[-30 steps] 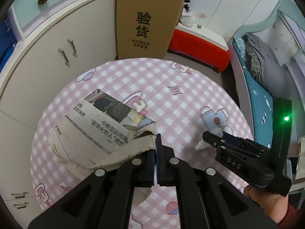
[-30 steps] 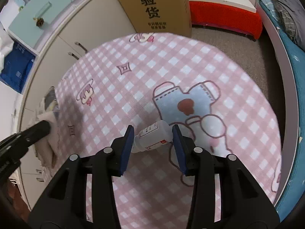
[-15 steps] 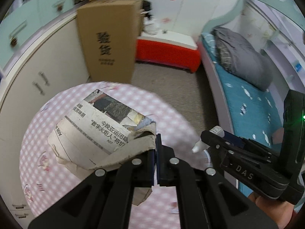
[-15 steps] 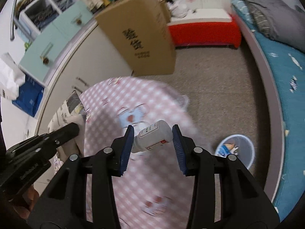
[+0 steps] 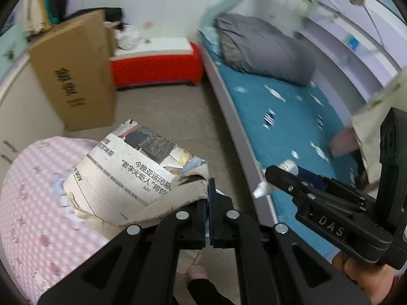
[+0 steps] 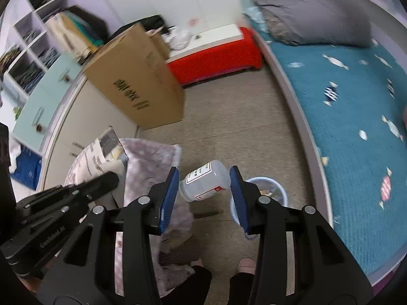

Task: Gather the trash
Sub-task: 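Carry both items over the bucket and open the left tool to drop the wrapper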

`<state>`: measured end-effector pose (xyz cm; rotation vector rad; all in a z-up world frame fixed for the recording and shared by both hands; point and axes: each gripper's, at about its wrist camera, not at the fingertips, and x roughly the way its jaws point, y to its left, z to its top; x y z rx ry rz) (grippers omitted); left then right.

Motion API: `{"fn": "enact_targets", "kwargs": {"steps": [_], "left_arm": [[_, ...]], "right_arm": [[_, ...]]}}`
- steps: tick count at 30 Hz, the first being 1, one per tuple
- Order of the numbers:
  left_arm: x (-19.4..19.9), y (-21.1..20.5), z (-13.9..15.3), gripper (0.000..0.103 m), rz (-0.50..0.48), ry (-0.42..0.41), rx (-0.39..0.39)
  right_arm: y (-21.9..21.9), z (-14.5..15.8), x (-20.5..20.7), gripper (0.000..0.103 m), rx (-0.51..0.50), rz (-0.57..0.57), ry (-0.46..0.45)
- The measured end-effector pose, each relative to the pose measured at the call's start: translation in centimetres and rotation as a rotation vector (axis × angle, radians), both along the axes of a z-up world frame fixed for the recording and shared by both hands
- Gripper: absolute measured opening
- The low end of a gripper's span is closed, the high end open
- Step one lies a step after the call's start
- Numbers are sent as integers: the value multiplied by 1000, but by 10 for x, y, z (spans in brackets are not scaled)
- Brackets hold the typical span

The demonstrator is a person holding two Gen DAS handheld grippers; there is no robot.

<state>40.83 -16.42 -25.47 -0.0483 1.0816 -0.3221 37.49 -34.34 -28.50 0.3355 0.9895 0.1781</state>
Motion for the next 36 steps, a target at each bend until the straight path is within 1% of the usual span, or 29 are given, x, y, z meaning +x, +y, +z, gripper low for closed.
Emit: {"fn": "enact_targets", "kwargs": {"steps": [3, 6, 10, 17, 22, 23, 25, 26, 28, 30, 32, 34, 36], "left_arm": [[2, -36, -11, 2, -56, 33, 5], [3, -63, -23, 2, -97, 62, 15], [11, -89, -39, 2, -141, 98, 29], [19, -110, -58, 2, -190, 142, 44], [30, -118, -64, 4, -214, 169, 20], [32, -117, -65, 7, -214, 177, 18], [37, -117, -69, 16, -207, 196, 20], [39, -116, -71, 23, -204, 203, 22], [41, -116, -76, 32, -204, 223, 15], [41, -111, -79, 49, -179, 226, 26], [42, -108, -79, 57, -157, 222, 38], [42, -105, -79, 59, -156, 218, 42], [41, -104, -79, 63, -160, 218, 50]], "right_arm": [[-32, -5, -9, 40, 0, -52, 9], [-59, -11, -16, 40, 3, -97, 26], [-86, -21, -22, 40, 11, -142, 45], [-106, -32, -21, 40, 27, -195, 70], [-116, -36, -19, 40, 33, -216, 77], [-117, -36, -19, 40, 34, -220, 78], [-120, -38, -19, 40, 34, -230, 83], [-120, -39, -19, 40, 34, -234, 85], [-122, -40, -19, 41, 34, -239, 90], [-122, -42, -19, 41, 36, -240, 97], [-121, -44, -18, 41, 37, -238, 100], [-118, -45, -18, 41, 39, -234, 103], [-115, -45, -17, 41, 37, -224, 102]]}}
